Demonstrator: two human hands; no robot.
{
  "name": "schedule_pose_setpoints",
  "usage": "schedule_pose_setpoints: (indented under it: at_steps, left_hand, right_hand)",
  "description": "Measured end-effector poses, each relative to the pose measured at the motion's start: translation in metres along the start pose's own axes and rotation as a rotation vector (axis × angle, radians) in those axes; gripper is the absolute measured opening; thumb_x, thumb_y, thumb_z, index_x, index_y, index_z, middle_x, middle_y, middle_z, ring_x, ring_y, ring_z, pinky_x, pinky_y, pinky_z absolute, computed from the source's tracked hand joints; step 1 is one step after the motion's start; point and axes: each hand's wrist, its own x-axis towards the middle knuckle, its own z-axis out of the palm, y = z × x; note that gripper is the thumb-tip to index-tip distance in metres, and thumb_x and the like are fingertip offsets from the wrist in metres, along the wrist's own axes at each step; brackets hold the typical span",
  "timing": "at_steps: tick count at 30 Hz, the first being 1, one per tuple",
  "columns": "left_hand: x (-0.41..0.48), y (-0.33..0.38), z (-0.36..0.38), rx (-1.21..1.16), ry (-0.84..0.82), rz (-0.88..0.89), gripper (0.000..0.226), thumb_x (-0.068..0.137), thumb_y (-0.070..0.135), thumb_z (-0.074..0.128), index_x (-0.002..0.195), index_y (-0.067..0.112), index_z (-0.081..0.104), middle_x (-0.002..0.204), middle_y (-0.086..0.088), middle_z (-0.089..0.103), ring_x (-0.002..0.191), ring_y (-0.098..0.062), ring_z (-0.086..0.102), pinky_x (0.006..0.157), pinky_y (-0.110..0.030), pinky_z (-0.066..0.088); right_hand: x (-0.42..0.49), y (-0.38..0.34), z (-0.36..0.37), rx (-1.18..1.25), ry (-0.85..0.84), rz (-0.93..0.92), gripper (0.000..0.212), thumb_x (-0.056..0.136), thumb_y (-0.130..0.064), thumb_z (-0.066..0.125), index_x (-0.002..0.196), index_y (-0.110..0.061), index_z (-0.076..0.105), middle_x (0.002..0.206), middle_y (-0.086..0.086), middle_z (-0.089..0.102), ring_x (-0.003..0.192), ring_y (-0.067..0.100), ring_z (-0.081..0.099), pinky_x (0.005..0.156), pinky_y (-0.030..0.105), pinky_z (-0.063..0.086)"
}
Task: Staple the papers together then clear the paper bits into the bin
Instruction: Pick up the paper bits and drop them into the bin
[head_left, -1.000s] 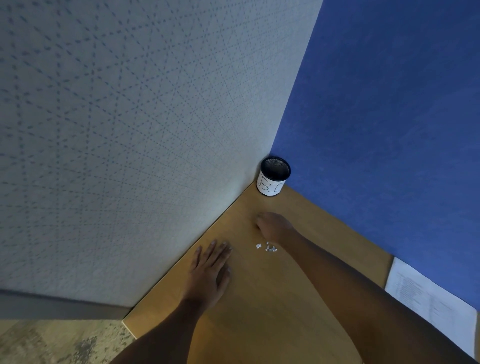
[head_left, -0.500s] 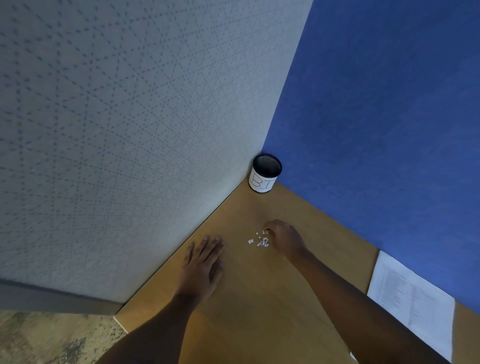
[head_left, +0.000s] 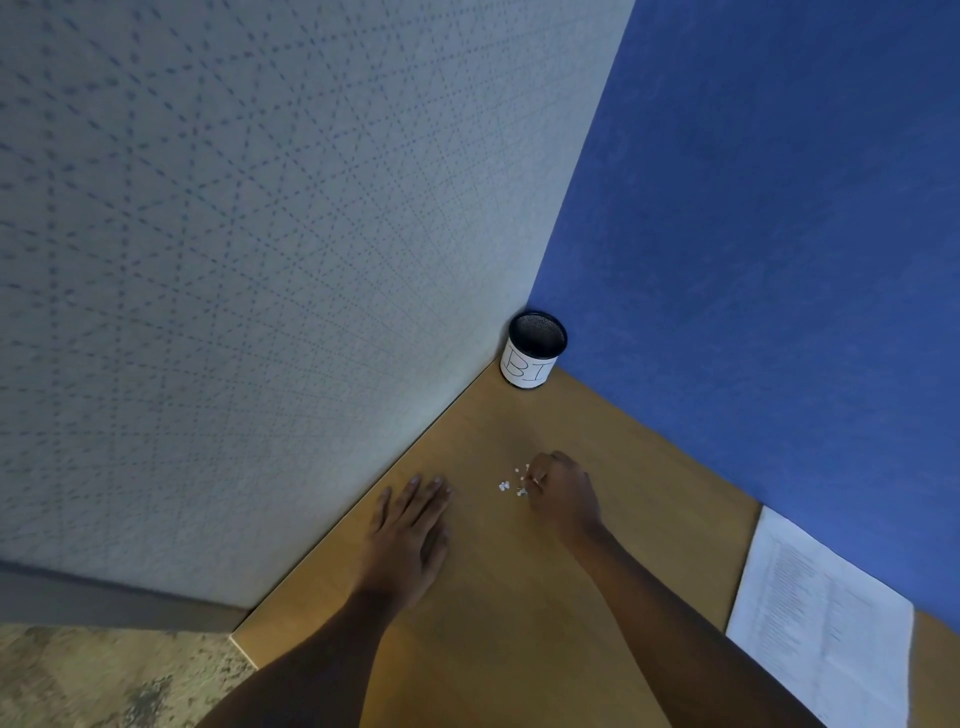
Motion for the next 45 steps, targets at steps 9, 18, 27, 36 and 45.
schedule_pose_setpoints:
  at_steps: [9,18,27,36,45]
  left_hand:
    - [0.0,0.001,-0.001,-0.015,0.017,0.008,0.051,0.097,0.044,0.031,0.147,0.032,0.029,0.154,0.013,0.023,0.146,-0.009,0.006,0.119,-0.036,-0.003]
    - [0.0,0.001,-0.002,-0.008,0.003,0.001,0.052,0.098,0.045,0.03,0.148,0.033,0.026,0.155,0.016,0.019,0.147,-0.007,0.001,0.119,-0.038,0.0]
    - [0.0,0.001,-0.001,-0.014,0.012,0.003,0.052,0.098,0.044,0.031,0.148,0.032,0.026,0.155,0.015,0.02,0.147,-0.008,0.003,0.119,-0.04,0.002]
    - [0.002,-0.001,0.001,-0.018,0.022,0.02,0.052,0.097,0.043,0.034,0.148,0.032,0.028,0.155,0.014,0.023,0.147,-0.01,0.007,0.117,-0.045,0.011]
    - [0.002,-0.002,0.002,-0.01,0.018,0.02,0.052,0.098,0.043,0.032,0.148,0.031,0.028,0.156,0.012,0.022,0.147,-0.01,0.005,0.118,-0.044,0.008]
  right_hand:
    - [-0.004,0.006,0.005,0.1,-0.049,0.062,0.019,0.081,-0.01,0.064,0.099,-0.015,0.069,0.1,0.005,0.064,0.09,0.023,0.064,0.08,0.035,0.052]
    - [-0.002,-0.013,0.016,0.146,0.042,0.056,0.02,0.087,-0.006,0.052,0.089,-0.011,0.071,0.089,0.007,0.063,0.082,0.023,0.061,0.072,0.032,0.049]
    - [0.0,-0.013,0.018,0.083,-0.003,0.026,0.026,0.086,-0.023,0.066,0.107,-0.008,0.064,0.113,0.007,0.056,0.108,0.025,0.048,0.086,0.032,0.045]
    - [-0.005,-0.03,0.033,-0.079,0.018,-0.087,0.019,0.093,-0.006,0.047,0.101,-0.005,0.064,0.1,0.012,0.056,0.092,0.026,0.057,0.069,0.029,0.043]
    - [0.002,-0.037,0.032,-0.074,0.027,-0.036,0.019,0.084,0.003,0.044,0.079,-0.002,0.062,0.085,0.013,0.058,0.077,0.026,0.056,0.062,0.03,0.041]
